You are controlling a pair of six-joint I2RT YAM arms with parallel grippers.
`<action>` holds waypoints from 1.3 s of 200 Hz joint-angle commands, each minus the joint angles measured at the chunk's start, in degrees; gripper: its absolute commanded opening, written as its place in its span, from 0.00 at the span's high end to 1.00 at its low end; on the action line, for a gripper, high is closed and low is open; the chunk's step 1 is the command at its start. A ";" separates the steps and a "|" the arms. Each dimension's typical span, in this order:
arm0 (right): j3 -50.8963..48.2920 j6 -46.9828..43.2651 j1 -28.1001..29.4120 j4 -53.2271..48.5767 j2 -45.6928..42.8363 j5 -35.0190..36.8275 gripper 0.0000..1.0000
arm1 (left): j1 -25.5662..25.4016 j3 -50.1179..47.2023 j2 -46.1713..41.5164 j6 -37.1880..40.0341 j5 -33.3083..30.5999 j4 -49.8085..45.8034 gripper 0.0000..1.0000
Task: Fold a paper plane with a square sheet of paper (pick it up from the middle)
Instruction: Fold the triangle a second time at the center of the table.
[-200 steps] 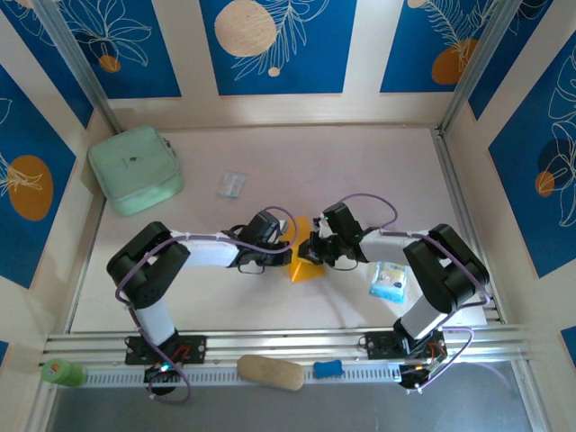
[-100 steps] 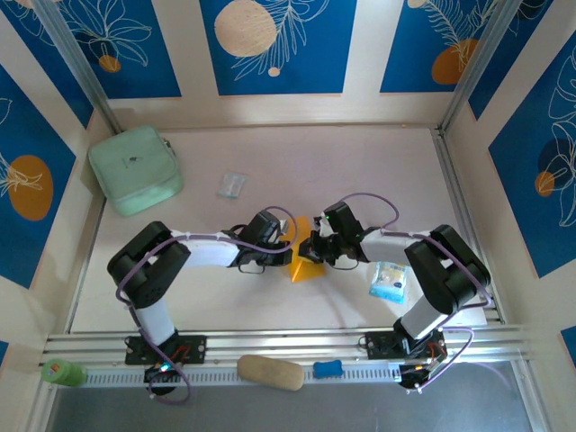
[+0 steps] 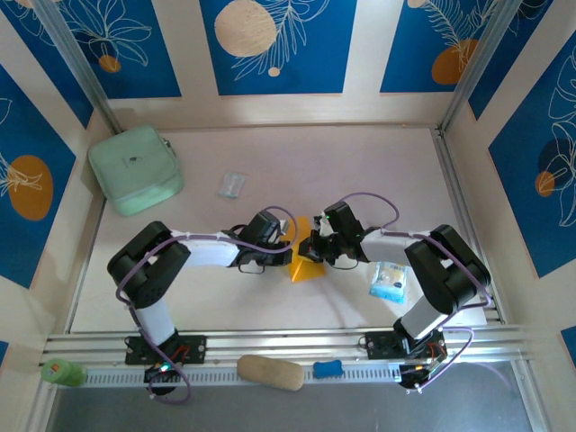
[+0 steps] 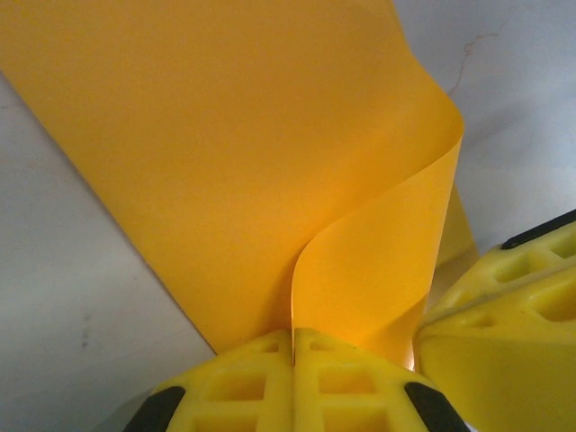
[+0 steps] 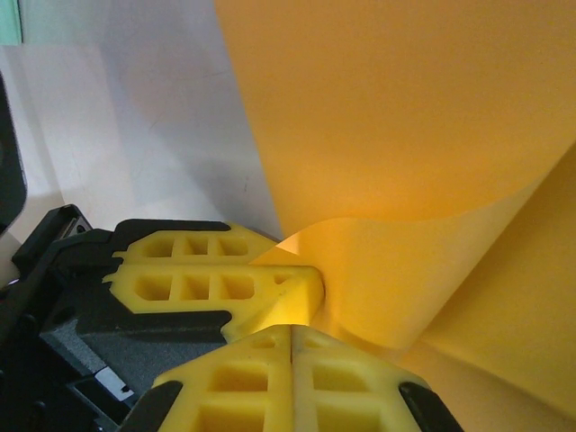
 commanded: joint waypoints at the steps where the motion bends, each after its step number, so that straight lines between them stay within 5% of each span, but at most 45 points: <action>1: -0.59 0.03 -0.35 -1.76 -2.22 -0.33 0.96 | 0.03 -0.52 2.06 1.10 -0.26 -4.33 1.00; 260: 0.46 -1.13 0.73 -2.46 6.06 1.30 0.97 | 0.09 0.08 2.46 1.41 0.00 -4.93 1.00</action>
